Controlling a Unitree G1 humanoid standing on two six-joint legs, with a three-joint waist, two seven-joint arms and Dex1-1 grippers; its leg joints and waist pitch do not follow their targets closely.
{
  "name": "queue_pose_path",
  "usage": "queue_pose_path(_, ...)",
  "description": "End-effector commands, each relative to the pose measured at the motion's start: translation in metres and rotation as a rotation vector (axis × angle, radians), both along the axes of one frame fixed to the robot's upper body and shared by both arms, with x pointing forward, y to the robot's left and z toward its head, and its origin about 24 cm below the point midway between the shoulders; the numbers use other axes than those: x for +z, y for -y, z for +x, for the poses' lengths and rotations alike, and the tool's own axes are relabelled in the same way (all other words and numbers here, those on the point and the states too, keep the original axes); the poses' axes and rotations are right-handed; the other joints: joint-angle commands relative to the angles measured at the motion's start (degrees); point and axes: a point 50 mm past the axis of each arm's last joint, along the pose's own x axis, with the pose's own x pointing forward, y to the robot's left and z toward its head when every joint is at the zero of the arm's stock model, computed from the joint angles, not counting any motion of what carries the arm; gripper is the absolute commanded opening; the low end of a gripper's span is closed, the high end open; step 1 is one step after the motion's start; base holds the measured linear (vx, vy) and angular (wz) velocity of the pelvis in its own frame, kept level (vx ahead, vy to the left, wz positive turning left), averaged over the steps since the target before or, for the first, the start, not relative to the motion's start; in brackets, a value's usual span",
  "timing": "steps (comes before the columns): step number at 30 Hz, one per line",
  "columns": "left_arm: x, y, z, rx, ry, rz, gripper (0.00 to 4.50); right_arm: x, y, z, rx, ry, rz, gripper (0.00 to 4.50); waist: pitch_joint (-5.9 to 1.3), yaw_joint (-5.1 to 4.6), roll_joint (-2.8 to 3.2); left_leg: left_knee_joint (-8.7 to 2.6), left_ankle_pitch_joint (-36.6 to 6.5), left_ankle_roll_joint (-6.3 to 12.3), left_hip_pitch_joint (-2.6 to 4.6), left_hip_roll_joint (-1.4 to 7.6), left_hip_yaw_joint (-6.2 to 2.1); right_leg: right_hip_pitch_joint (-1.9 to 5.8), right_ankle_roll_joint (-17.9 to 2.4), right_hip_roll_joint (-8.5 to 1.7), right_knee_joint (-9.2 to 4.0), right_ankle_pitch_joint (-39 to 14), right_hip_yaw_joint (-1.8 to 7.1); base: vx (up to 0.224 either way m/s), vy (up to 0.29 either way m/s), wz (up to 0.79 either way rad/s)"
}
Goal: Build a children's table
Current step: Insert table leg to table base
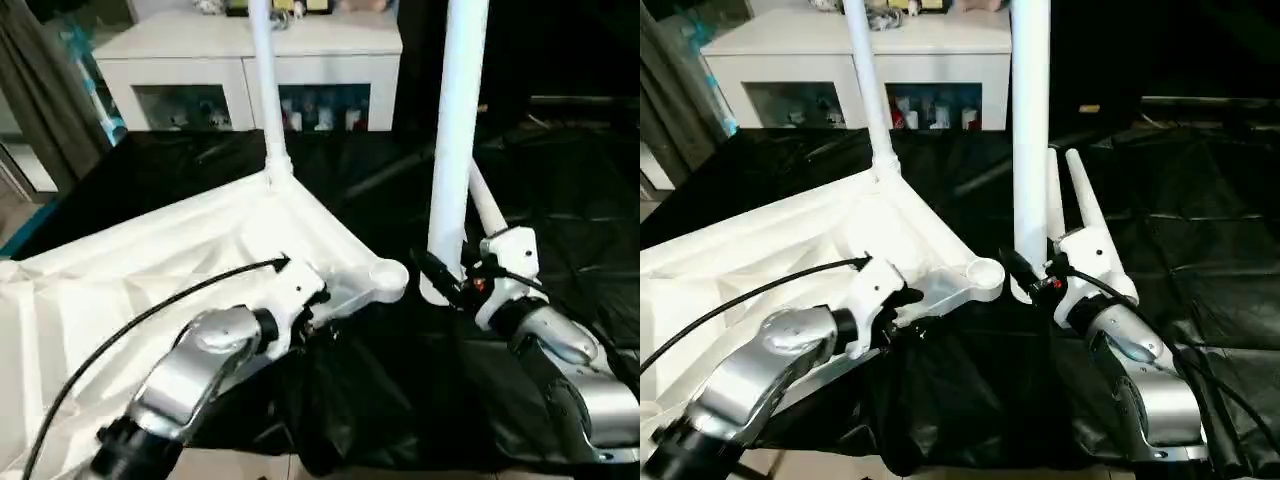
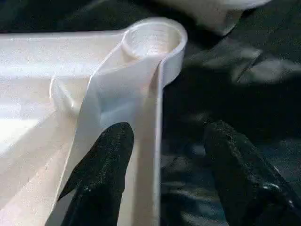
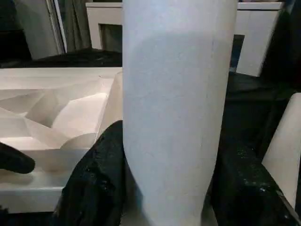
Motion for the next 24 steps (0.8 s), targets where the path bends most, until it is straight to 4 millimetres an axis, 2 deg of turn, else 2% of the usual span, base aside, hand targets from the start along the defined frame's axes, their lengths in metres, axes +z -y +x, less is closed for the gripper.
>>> queue_pose_path(1, 0.0, 0.002, 0.005, 0.013, -0.003, 0.015, 2.75, 0.005, -0.003, 0.003, 0.015, 0.028, -0.007, 1.93, -2.9, 0.23, -0.53, -4.78, -7.03, 3.26, 0.15, 4.14, -1.72, 1.73, -14.11, -4.1, -4.66, 1.29, 2.43, 0.0, 0.0, 0.0)
queue_pose_path(2, 0.0, 0.003, 0.006, 0.019, -0.007, 0.008, 2.75, 0.005, -0.003, 0.003, 0.014, 0.029, -0.008, 1.93, -2.92, 0.33, 0.06, -4.85, -7.71, 3.05, 0.21, 4.25, -1.85, 1.74, -14.44, -4.21, -4.56, 1.04, 2.39, 0.0, 0.0, 0.0)
queue_pose_path(3, 0.0, 0.005, 0.007, 0.018, -0.01, 0.003, 2.75, 0.005, -0.003, 0.002, 0.012, 0.03, -0.008, 1.93, -2.82, 0.17, -0.23, -4.95, -8.21, 3.0, 0.14, 4.27, -1.8, 1.75, -14.46, -4.13, -4.72, 0.81, 2.39, 0.0, 0.0, 0.0)
queue_pose_path(5, 0.0, 0.007, 0.007, 0.018, -0.013, -0.002, 2.75, 0.005, -0.003, 0.002, 0.012, 0.031, -0.008, 1.93, -2.82, 0.23, -0.38, -4.99, -8.63, 2.99, 0.11, 4.3, -1.8, 1.86, -14.67, -4.25, -4.72, 0.7, 2.44, 0.0, 0.0, 0.0)
queue_pose_path(6, 0.001, 0.008, 0.008, 0.02, -0.016, -0.008, 2.75, 0.005, -0.003, 0.001, 0.01, 0.031, -0.008, 1.93, -2.68, 0.1, 0.3, -5.07, -9.53, 2.75, 0.22, 4.32, -1.81, 1.68, -14.57, -4.14, -4.96, 0.43, 2.39, 0.0, 0.0, 0.0)
queue_pose_path(7, 0.001, 0.01, 0.009, 0.023, -0.02, -0.015, 2.48, 0.005, -0.003, 0.0, 0.008, 0.03, -0.009, 1.93, -2.79, 0.09, 0.1, -5.03, -9.44, 2.72, 0.19, 4.34, -1.87, 1.86, -14.67, -4.23, -4.81, 0.89, 2.42, 0.0, 0.0, 0.0)
queue_pose_path(8, 0.0, 0.011, 0.011, 0.028, -0.023, -0.013, 2.41, 0.004, -0.003, -0.001, 0.005, 0.03, -0.011, 1.93, -2.83, 0.25, 1.19, -4.98, -9.18, 2.69, 0.12, 4.25, -2.0, 1.9, -14.71, -4.34, -4.6, 1.2, 2.4, 0.0, 0.0, 0.0)
queue_pose_path(9, 0.0, 0.011, 0.012, 0.031, -0.024, -0.009, 2.41, 0.004, -0.003, -0.001, 0.004, 0.03, -0.012, 1.93, -2.66, 0.05, 0.59, -5.03, -9.76, 2.78, 0.15, 4.24, -1.78, 1.77, -14.58, -4.17, -5.05, 0.68, 2.39, 0.0, 0.0, 0.0)
queue_pose_path(10, -0.002, 0.011, 0.015, 0.043, -0.029, -0.001, 2.41, 0.004, -0.002, -0.002, -0.003, 0.03, -0.011, 1.93, -2.74, 0.13, 1.28, -4.92, -9.41, 2.75, 0.05, 4.14, -1.9, 1.99, -14.65, -4.32, -4.85, 0.76, 2.44, 0.0, 0.0, 0.0)
queue_pose_path(11, -0.002, 0.011, 0.015, 0.045, -0.03, 0.0, 2.38, 0.004, -0.002, -0.003, -0.004, 0.031, -0.011, 1.93, -2.75, 0.11, 0.78, -4.77, -8.31, 3.11, -0.1, 4.03, -1.82, 2.1, -14.53, -4.34, -4.96, 1.33, 2.5, 0.0, 0.0, 0.0)
queue_pose_path(12, -0.004, 0.012, 0.016, 0.044, -0.039, 0.003, 2.06, 0.003, -0.002, -0.004, -0.009, 0.033, -0.009, 1.93, -2.83, 0.26, 1.26, -4.69, -7.16, 3.66, -0.14, 4.09, -1.9, 2.12, -14.49, -4.48, -4.83, 1.63, 2.45, 0.0, 0.0, 0.0)
queue_pose_path(13, -0.004, 0.012, 0.016, 0.043, -0.04, 0.003, 2.06, 0.003, -0.002, -0.004, -0.01, 0.033, -0.009, 1.93, -2.8, 0.23, 1.86, -4.64, -7.03, 3.81, -0.11, 4.06, -1.88, 2.0, -14.36, -4.42, -4.87, 1.47, 2.39, 0.0, 0.0, 0.0)
queue_pose_path(14, -0.004, 0.012, 0.016, 0.04, -0.045, 0.005, 2.0, 0.003, -0.002, -0.005, -0.013, 0.035, -0.008, 1.93, -2.81, 0.12, 1.4, -4.66, -6.73, 4.23, -0.21, 4.09, -1.87, 2.08, -14.14, -4.34, -4.96, 1.41, 2.36, 0.0, 0.0, 0.0)
queue_pose_path(15, -0.005, 0.012, 0.017, 0.039, -0.047, 0.008, 1.89, 0.003, -0.003, -0.005, -0.016, 0.036, -0.006, 1.93, -2.87, 0.14, 1.44, -4.65, -6.27, 4.44, -0.22, 4.07, -1.87, 2.11, -13.98, -4.32, -4.94, 1.47, 2.33, 0.0, 0.0, 0.0)
queue_pose_path(18, -0.004, 0.014, 0.019, 0.039, -0.047, 0.008, 1.57, 0.004, -0.004, -0.006, -0.018, 0.04, -0.002, 1.93, -2.95, -0.13, 2.29, -4.68, -6.43, 4.63, -0.24, 4.16, -1.98, 1.95, -13.68, -4.27, -5.07, 0.71, 2.18, 0.0, 0.0, 0.0)
queue_pose_path(19, -0.004, 0.014, 0.019, 0.039, -0.048, 0.007, 1.53, 0.004, -0.004, -0.007, -0.018, 0.04, -0.002, 1.93, -3.02, -0.17, 2.17, -4.62, -5.99, 4.73, -0.31, 4.16, -1.98, 2.01, -13.69, -4.28, -5.0, 1.21, 2.19, 0.0, 0.0, 0.0)
queue_pose_path(20, -0.005, 0.015, 0.02, 0.033, -0.048, 0.015, 1.44, 0.004, -0.005, -0.007, -0.017, 0.042, -0.002, 1.93, -3.18, -0.08, 2.59, -4.48, -4.95, 5.04, -0.34, 4.12, -2.0, 1.92, -13.72, -4.27, -4.83, 2.17, 2.14, 0.0, 0.0, 0.0)
queue_pose_path(21, -0.006, 0.015, 0.02, 0.031, -0.049, 0.018, 1.3, 0.004, -0.005, -0.008, -0.017, 0.042, -0.003, 1.93, -3.37, -0.08, 2.44, -4.29, -3.49, 5.46, -0.46, 4.12, -1.99, 1.91, -13.72, -4.22, -4.66, 4.26, 2.11, 0.0, 0.0, 0.0)
queue_pose_path(24, -0.006, 0.016, 0.021, 0.031, -0.051, 0.018, 1.0, 0.004, -0.004, -0.008, -0.024, 0.043, 0.001, 1.93, -3.55, -0.02, 2.63, -3.94, -1.55, 6.51, -0.69, 3.98, -1.94, 1.82, -13.81, -4.3, -4.39, 7.73, 1.98, 0.0, 0.0, 0.0)
